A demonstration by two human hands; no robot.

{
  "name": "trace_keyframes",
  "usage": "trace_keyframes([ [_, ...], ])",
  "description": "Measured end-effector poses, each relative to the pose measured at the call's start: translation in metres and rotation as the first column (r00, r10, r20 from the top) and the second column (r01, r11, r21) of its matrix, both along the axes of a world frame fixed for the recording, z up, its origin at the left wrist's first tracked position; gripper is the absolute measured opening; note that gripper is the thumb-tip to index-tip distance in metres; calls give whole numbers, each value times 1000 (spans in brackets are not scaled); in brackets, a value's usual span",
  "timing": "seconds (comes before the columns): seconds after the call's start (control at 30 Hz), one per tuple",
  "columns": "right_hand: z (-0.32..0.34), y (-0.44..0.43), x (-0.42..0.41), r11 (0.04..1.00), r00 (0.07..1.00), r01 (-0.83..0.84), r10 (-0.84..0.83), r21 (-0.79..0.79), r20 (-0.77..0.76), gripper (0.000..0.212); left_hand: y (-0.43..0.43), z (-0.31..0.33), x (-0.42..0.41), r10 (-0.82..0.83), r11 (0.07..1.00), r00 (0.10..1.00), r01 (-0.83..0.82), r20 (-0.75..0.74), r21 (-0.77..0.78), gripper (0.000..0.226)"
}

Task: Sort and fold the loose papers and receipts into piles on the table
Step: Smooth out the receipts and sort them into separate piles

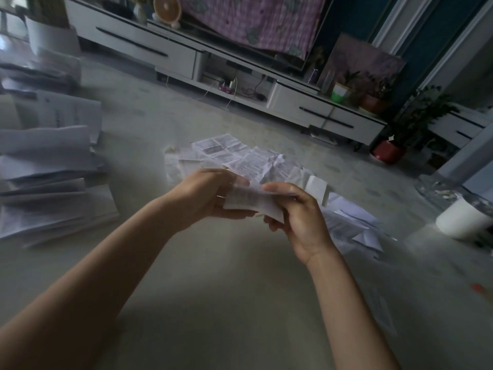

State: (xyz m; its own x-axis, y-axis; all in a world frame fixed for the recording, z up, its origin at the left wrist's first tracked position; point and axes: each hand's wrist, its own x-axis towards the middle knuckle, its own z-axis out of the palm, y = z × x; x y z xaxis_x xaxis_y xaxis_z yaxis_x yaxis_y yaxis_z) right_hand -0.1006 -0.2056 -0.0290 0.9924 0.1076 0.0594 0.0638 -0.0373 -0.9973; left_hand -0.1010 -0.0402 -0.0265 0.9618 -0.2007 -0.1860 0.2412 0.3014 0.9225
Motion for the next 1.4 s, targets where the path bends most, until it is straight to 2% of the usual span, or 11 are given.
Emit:
trace_keyframes([
  [0.1, -2, -1, 0, 992, 989, 35, -16, -123, 149, 53, -1, -1, 1, -33, 993, 997, 24, -73, -117, 26],
  [0.17, -2, -2, 1, 975, 970, 57, -2, -216, 245, 47, -5, -6, 2, -33, 999, 999, 33, -22, -18, 25],
  [0.23, -2, -3, 1, 964, 959, 43, 34, -261, 281, 46, -9, -11, 1, 30, 995, 998, -36, 59, 92, 8],
  [0.37, 2, -4, 0, 991, 992, -27, 43, -132, 122, 44, -9, -14, 1, 123, 978, 984, -141, 126, 151, 9],
  [0.47, 5, -3, -2, 999, 1000, 15, -15, -32, 19, 25, -9, -13, 1, 130, 977, 980, -153, 150, 149, 8],
  [0.57, 1, -3, -2, 990, 1000, 18, -16, -137, 19, 7, -11, -14, 1, 87, 976, 979, -121, 187, 180, 7],
  [0.73, -1, -7, 1, 976, 996, 47, -29, -213, 88, 17, -21, -17, -2, 131, 955, 953, -196, 274, 224, 15],
  [0.9, 0, -3, 1, 931, 961, 108, -8, -347, 277, 20, -29, -23, -3, 108, 766, 798, -447, 592, 463, 17],
  [0.97, 0, -3, 0, 937, 956, 119, -19, -328, 293, 22, -30, -23, -2, 119, 777, 786, -454, 606, 436, 17],
  [1.1, 3, -6, 2, 946, 959, 117, -28, -304, 283, 22, -26, -15, -4, 216, 914, 877, -337, 430, 227, 15],
  [1.4, 20, -25, -10, 945, 944, 218, -141, -245, 298, 21, -28, -7, -7, 241, 966, 930, -256, 279, 21, 24],
])
